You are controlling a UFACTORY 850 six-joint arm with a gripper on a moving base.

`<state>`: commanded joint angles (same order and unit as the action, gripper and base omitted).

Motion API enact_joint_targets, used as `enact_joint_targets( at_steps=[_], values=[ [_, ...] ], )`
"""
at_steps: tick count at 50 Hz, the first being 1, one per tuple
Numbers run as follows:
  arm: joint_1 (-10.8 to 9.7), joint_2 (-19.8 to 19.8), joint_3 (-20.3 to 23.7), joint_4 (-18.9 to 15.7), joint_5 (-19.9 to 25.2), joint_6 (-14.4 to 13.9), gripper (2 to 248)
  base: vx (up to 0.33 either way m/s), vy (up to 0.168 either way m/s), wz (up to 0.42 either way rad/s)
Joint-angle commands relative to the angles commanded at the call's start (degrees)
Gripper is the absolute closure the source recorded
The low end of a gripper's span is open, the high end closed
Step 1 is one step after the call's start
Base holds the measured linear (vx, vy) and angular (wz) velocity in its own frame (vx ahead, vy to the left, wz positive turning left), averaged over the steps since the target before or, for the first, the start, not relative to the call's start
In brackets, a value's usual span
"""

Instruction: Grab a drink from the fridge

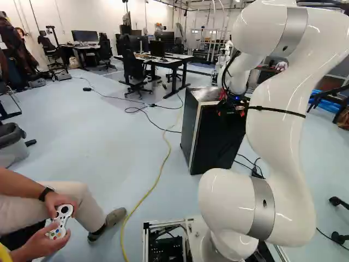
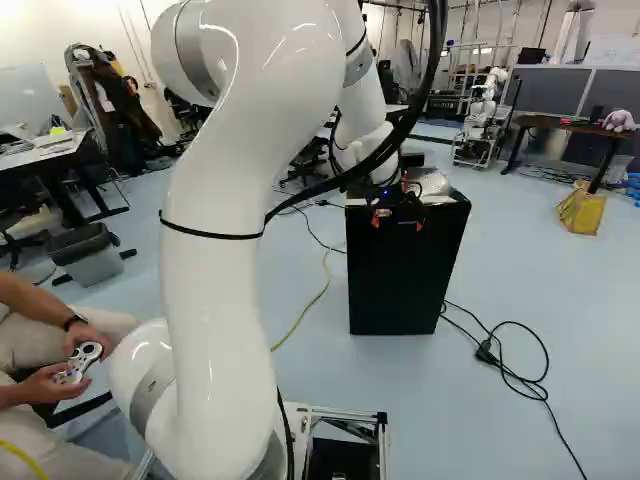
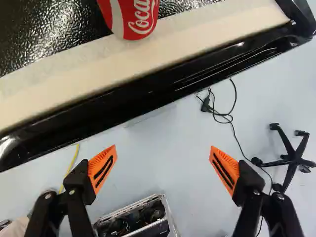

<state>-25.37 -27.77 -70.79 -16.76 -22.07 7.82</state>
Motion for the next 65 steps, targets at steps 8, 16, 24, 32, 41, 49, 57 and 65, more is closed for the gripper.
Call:
enact_joint_targets(
  at_steps=[8, 16, 24, 32, 41, 49, 57, 65],
  values=[
    [-0.2, 1.9, 2.5, 0.0, 1.6, 0.0, 3, 0.0, 0.0, 0.0],
    [-0.4, 3.7, 5.0, 0.0, 3.7, 0.0, 3, 0.0, 0.0, 0.0],
    [-0.7, 5.7, 7.6, 0.0, 6.0, 0.0, 3, 0.0, 0.0, 0.0],
    [-0.9, 7.6, 10.1, 0.0, 8.5, 0.0, 3, 0.0, 0.0, 0.0],
    [-1.2, 9.8, 12.9, 0.0, 11.6, 0.0, 3, 0.0, 0.0, 0.0],
    [-1.5, 11.9, 15.4, 0.0, 14.5, 0.0, 3, 0.0, 0.0, 0.0],
    [-1.7, 14.0, 17.9, 0.0, 17.4, 0.0, 3, 0.0, 0.0, 0.0],
    [-1.8, 16.2, 20.5, 0.1, 20.4, 0.0, 3, 0.0, 0.0, 0.0]
  ],
)
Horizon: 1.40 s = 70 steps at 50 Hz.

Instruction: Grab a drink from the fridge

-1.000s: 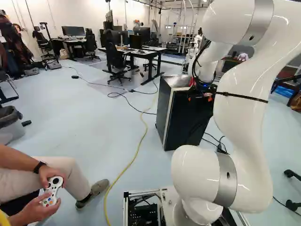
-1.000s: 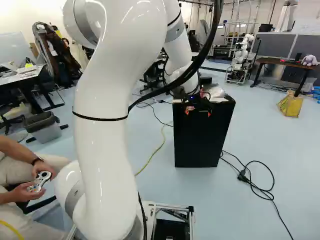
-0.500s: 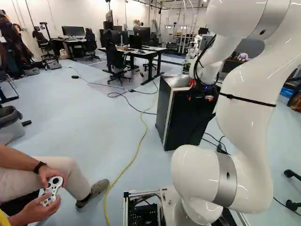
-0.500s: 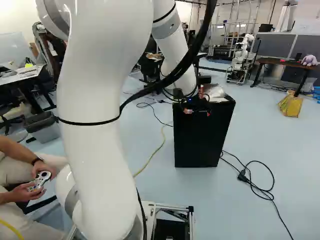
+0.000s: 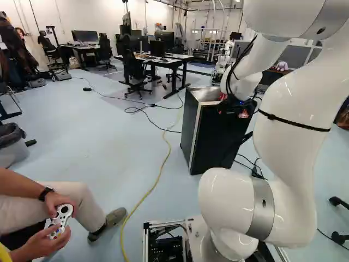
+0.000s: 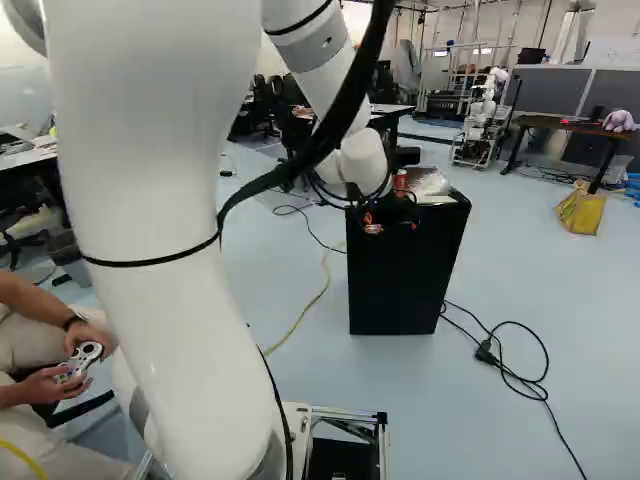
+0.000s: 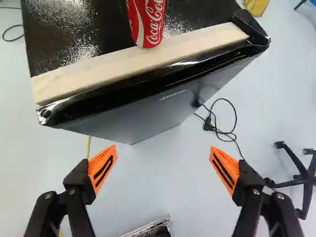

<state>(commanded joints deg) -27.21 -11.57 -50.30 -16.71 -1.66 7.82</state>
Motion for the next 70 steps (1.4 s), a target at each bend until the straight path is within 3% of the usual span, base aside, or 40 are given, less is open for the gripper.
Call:
enact_joint_targets(
  at_steps=[15, 34, 70],
  values=[
    [-0.2, 4.0, 4.9, 0.5, 6.4, 0.0, 3, 0.0, 0.0, 0.0],
    [-0.6, 6.0, 9.7, 1.1, 15.6, 0.0, 3, 0.0, 0.0, 0.0],
    [-0.9, 2.2, 10.9, 2.4, 33.0, 0.0, 3, 0.0, 0.0, 0.0]
  ],
)
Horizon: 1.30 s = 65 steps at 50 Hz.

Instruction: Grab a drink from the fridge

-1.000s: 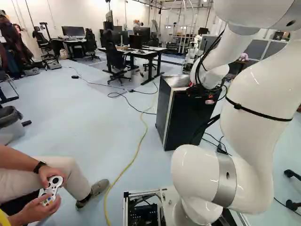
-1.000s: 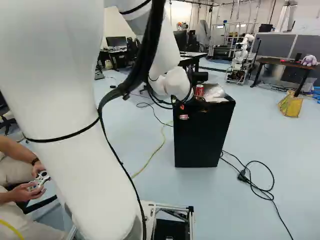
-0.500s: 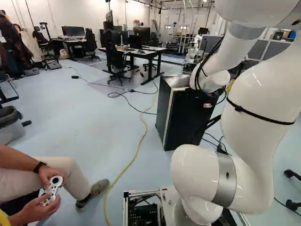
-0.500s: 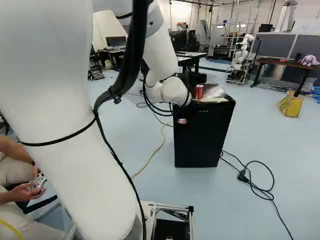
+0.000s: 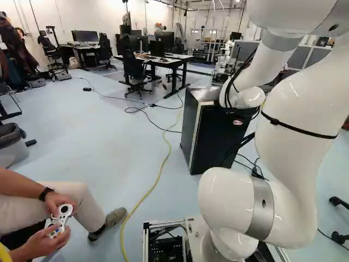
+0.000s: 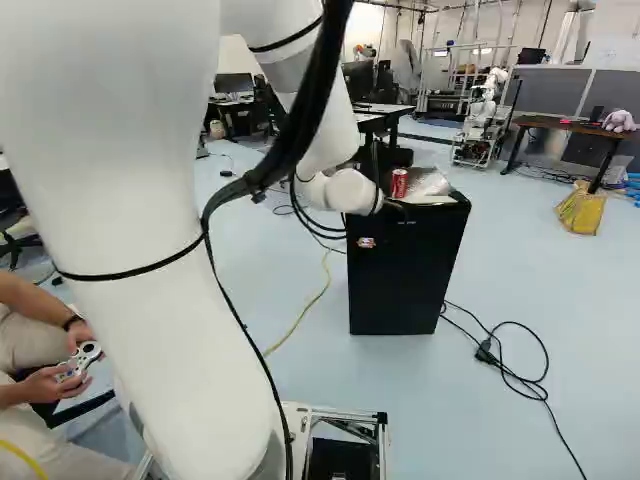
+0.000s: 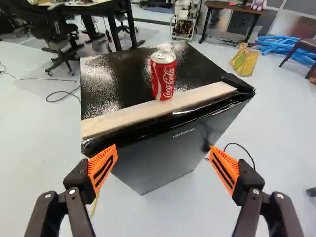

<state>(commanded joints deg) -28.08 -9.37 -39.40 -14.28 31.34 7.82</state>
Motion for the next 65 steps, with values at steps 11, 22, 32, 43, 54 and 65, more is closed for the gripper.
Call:
enact_joint_targets(
  at_steps=[11, 22, 32, 43, 54, 65],
  values=[
    [0.0, -1.6, -0.2, 0.4, 5.2, 0.0, 3, 0.0, 0.0, 0.0],
    [0.0, -3.1, -0.3, 0.8, 10.2, 0.0, 3, 0.0, 0.0, 0.0],
    [0.0, -4.5, -0.5, 1.0, 14.4, 0.0, 3, 0.0, 0.0, 0.0],
    [0.0, -6.0, -0.6, 1.1, 18.8, 0.0, 3, 0.0, 0.0, 0.0],
    [0.0, -7.4, -0.7, 1.1, 23.2, 0.0, 3, 0.0, 0.0, 0.0],
    [0.0, -8.8, -0.7, 1.1, 26.5, 0.0, 3, 0.0, 0.0, 0.0]
  ],
)
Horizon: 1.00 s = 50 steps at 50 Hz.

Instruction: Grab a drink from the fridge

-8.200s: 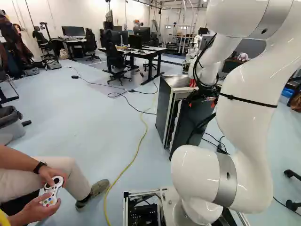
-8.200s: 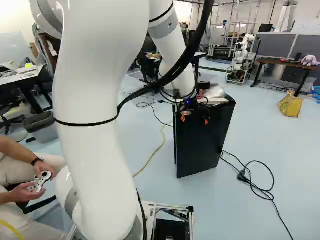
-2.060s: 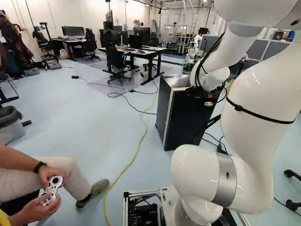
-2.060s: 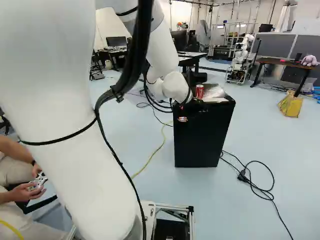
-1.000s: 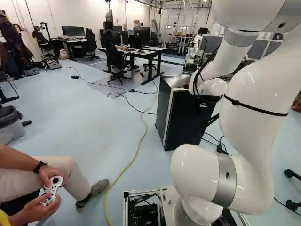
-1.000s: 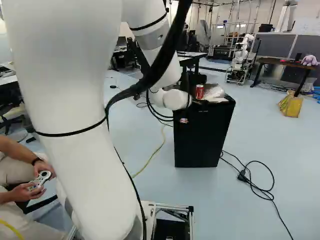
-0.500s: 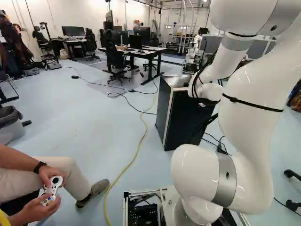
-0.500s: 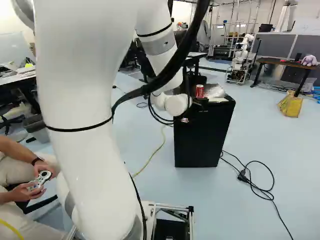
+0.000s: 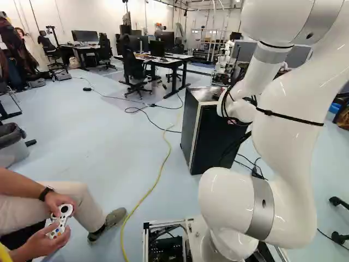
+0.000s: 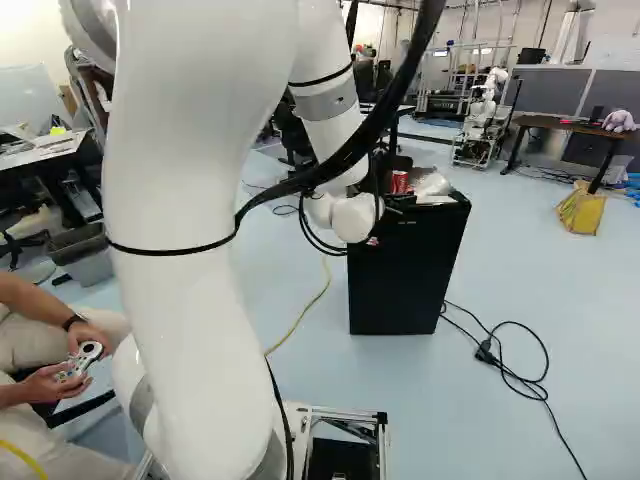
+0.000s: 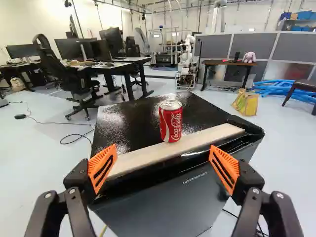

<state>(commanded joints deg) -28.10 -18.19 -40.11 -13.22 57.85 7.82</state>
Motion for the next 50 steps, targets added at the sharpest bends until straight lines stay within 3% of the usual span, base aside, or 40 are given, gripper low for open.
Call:
enact_joint_targets(
  at_steps=[50],
  values=[
    [0.6, -4.7, -4.5, 0.0, 0.8, 0.0, 3, 0.0, 0.0, 0.0]
  ],
)
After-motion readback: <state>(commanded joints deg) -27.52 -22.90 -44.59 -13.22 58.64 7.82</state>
